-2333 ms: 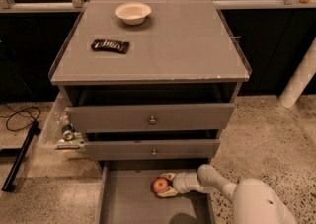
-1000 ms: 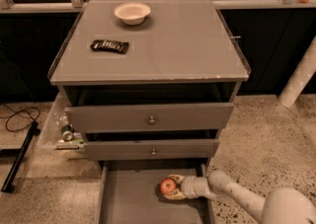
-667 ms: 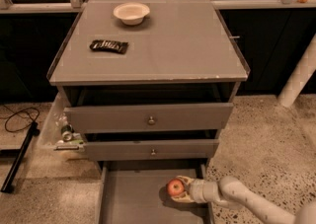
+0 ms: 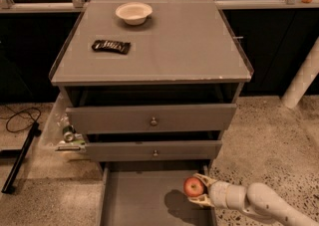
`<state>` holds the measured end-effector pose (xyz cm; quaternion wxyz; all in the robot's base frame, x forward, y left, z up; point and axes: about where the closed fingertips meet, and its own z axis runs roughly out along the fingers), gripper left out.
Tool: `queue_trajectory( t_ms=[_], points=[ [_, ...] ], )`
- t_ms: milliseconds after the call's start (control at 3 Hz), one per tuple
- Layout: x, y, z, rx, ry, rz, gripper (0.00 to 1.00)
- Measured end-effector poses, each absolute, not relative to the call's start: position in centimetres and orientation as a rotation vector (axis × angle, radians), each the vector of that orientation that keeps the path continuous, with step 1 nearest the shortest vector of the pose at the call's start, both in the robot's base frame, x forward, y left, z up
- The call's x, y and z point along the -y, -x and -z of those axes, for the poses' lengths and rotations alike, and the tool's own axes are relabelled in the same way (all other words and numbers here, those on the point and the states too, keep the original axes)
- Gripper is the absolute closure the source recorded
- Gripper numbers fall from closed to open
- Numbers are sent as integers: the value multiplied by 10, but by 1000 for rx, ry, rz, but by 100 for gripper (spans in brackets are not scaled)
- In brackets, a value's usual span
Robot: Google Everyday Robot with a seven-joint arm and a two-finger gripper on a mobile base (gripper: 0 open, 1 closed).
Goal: Pick apple from bottom drawer and place on counter
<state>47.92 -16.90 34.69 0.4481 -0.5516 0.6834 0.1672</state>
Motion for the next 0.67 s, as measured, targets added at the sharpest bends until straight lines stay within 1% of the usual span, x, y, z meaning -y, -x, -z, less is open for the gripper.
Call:
queue_trajectory(
  t_ms=[333,667],
  points=[
    [175,-469,-417,-1683,1421,-308,100],
    [171,-457,-449,-1757,1500,-226,100]
  ],
)
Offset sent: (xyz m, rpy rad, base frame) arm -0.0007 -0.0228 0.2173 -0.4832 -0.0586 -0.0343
